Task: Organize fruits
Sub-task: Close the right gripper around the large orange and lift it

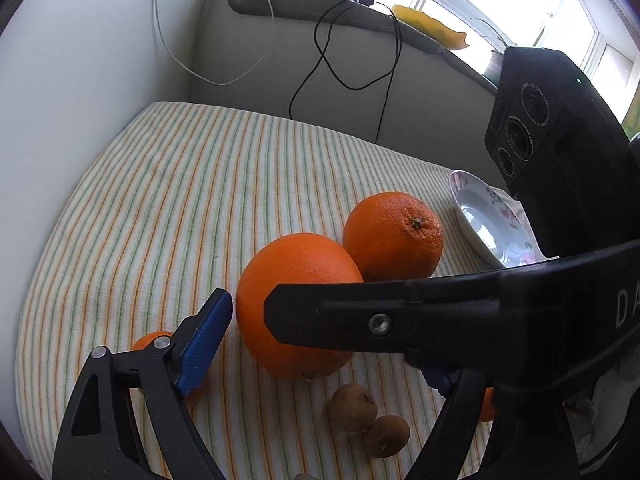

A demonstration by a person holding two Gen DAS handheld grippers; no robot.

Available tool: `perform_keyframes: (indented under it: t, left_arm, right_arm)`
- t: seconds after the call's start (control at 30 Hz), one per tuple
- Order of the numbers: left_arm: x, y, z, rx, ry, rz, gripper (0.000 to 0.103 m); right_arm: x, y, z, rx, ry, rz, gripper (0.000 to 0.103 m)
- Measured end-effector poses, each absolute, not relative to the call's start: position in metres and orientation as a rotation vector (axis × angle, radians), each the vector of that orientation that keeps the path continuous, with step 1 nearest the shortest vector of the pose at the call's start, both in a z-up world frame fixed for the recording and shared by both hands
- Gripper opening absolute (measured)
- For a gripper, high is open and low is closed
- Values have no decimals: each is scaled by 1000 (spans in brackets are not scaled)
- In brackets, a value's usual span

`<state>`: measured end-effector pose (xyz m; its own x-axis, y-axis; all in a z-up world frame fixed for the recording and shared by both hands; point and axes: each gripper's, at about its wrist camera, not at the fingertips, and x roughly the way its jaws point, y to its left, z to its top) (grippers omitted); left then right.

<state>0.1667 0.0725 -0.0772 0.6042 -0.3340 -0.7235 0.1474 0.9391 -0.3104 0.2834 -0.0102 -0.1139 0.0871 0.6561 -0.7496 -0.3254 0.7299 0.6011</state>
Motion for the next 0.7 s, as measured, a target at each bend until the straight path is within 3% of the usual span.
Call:
perform_keyframes:
  t: [0.07,0.2,0.47,0.7]
  left_arm:
    - [166,68,-79,-195,871,-267,81]
    - [164,74,-78,-218,854,-231,67]
    - [155,67,-80,-139,823,-239,67]
    - [142,63,-74,-142,765,-200,67]
  right_arm:
    - [280,-7,-113,291,1286,745,78]
    - [275,-7,-112,268,1273,725,70]
    - [274,-20,-116,273,1283,753,67]
    - [249,-21,-106,223,1177,757,66]
